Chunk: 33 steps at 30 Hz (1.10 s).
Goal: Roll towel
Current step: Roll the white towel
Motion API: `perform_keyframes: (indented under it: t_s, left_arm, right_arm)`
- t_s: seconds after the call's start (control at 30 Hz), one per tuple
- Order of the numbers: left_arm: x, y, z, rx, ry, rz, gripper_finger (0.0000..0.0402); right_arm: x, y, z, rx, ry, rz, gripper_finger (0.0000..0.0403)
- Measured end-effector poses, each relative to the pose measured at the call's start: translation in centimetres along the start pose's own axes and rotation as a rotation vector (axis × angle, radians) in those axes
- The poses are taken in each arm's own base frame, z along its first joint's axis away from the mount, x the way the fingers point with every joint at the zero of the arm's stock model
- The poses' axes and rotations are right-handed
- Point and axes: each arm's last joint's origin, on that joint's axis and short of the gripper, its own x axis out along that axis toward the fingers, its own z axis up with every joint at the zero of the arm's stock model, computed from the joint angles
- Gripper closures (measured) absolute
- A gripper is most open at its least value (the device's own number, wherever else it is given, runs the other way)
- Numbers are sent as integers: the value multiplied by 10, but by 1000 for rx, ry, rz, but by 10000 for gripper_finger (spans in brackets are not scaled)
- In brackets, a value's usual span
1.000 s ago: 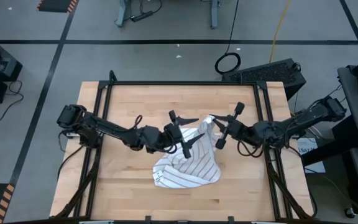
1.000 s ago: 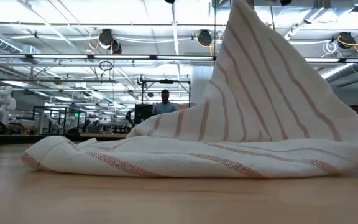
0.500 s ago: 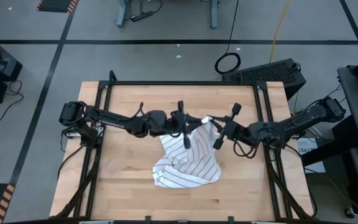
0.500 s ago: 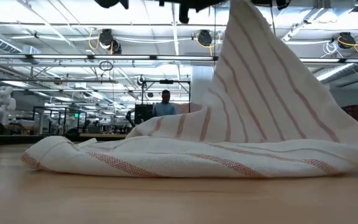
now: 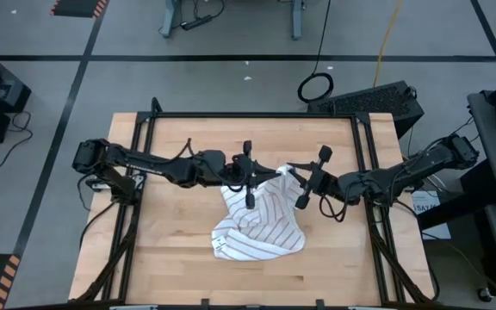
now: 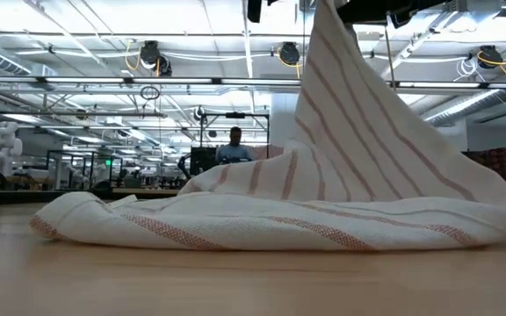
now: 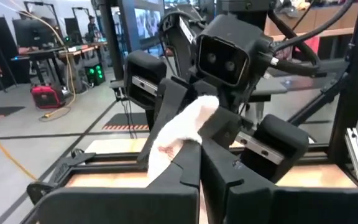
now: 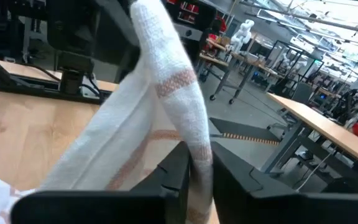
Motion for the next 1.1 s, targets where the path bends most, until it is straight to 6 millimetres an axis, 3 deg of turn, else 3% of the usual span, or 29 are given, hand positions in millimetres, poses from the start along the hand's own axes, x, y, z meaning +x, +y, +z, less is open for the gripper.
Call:
perform_keyframes:
  t_s: [0.17, 0.47, 0.73, 0.83, 1.1]
  left_arm:
    - [0, -3, -6, 8, 64, -13, 400]
    - [-4, -9, -7, 22, 106, -31, 401]
    - [-4, -4, -14, 9, 184, 137, 396]
    - [-4, -4, -15, -36, 182, 145, 366]
    - [2, -13, -15, -53, 122, 127, 234]
  right_arm:
    - [0, 0, 0, -5, 1, 0, 351]
    - [-1, 3, -6, -43, 47, 27, 398]
    - [-3, 7, -7, 37, 46, 92, 400]
    - [-3, 7, -9, 61, 68, 88, 401]
    - [-3, 7, -9, 76, 67, 84, 402]
